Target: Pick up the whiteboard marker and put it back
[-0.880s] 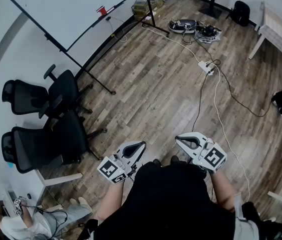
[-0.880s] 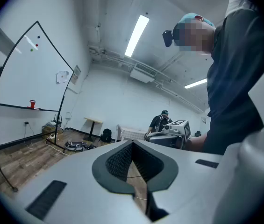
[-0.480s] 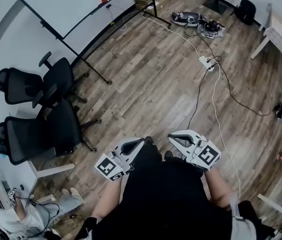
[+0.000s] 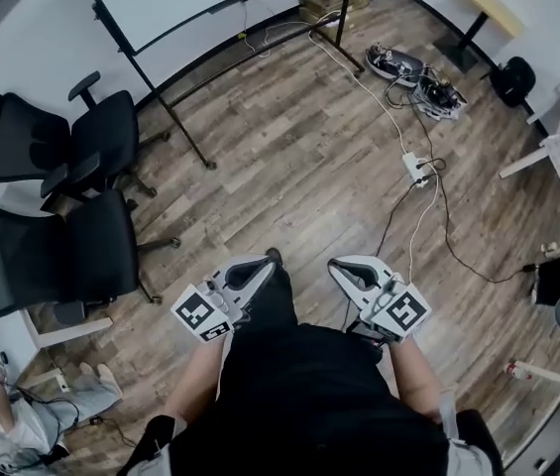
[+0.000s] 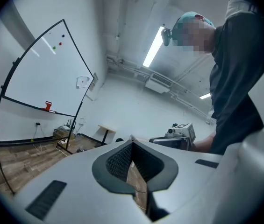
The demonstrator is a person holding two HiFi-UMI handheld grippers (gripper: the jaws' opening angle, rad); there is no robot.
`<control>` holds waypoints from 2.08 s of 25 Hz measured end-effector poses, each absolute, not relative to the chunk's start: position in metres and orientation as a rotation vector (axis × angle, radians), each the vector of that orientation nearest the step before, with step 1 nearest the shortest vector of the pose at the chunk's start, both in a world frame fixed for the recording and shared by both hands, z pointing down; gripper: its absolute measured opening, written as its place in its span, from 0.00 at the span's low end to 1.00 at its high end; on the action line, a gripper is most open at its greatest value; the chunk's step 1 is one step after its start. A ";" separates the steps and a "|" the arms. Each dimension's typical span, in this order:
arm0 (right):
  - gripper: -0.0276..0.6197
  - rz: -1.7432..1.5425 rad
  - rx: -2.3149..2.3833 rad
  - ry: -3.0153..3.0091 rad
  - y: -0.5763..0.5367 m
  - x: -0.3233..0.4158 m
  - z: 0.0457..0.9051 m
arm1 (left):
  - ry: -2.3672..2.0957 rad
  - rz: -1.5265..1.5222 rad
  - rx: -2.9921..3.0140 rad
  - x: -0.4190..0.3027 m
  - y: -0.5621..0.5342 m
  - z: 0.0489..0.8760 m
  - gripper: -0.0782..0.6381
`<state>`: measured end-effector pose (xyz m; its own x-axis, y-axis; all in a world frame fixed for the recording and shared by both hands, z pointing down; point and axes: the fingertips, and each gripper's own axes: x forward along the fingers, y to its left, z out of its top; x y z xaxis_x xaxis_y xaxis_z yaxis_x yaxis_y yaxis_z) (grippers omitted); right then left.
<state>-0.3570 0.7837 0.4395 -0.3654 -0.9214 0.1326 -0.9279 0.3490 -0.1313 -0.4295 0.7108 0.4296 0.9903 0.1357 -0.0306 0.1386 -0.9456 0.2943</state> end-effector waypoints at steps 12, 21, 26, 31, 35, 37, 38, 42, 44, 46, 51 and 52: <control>0.07 0.241 1.654 -2.546 0.571 -0.285 0.391 | 0.270 -0.105 2.883 -0.340 0.511 0.374 0.12; 0.07 0.230 1.678 -2.570 0.496 -0.217 0.389 | 0.234 -0.083 2.866 -0.287 0.431 0.384 0.12; 0.07 0.259 1.638 -2.602 0.453 -0.162 0.403 | 0.201 -0.067 2.881 -0.234 0.391 0.390 0.12; 0.07 0.269 1.589 -2.620 0.401 -0.088 0.406 | 0.153 -0.062 2.900 -0.164 0.338 0.383 0.12; 0.07 0.223 1.591 -2.621 0.363 -0.024 0.389 | 0.125 -0.055 2.926 -0.108 0.301 0.369 0.12; 0.07 0.225 1.621 -2.621 0.345 0.008 0.386 | 0.114 -0.033 2.929 -0.081 0.285 0.367 0.12; 0.07 0.224 1.631 -2.618 0.336 0.022 0.385 | 0.108 -0.023 2.933 -0.068 0.276 0.366 0.12; 0.07 0.215 1.592 -2.636 0.301 0.063 0.385 | 0.072 -0.007 2.951 -0.025 0.241 0.360 0.12; 0.07 0.217 1.559 -2.654 0.287 0.078 0.385 | 0.049 0.000 2.950 -0.008 0.227 0.361 0.12; 0.07 0.217 1.538 -2.676 0.271 0.090 0.384 | 0.030 0.008 2.948 0.006 0.214 0.362 0.12; 0.07 0.209 1.474 -2.690 0.235 0.112 0.389 | -0.026 0.002 2.948 0.027 0.184 0.362 0.12; 0.07 0.205 1.463 -2.690 0.228 0.115 0.389 | -0.034 0.001 2.949 0.030 0.178 0.362 0.12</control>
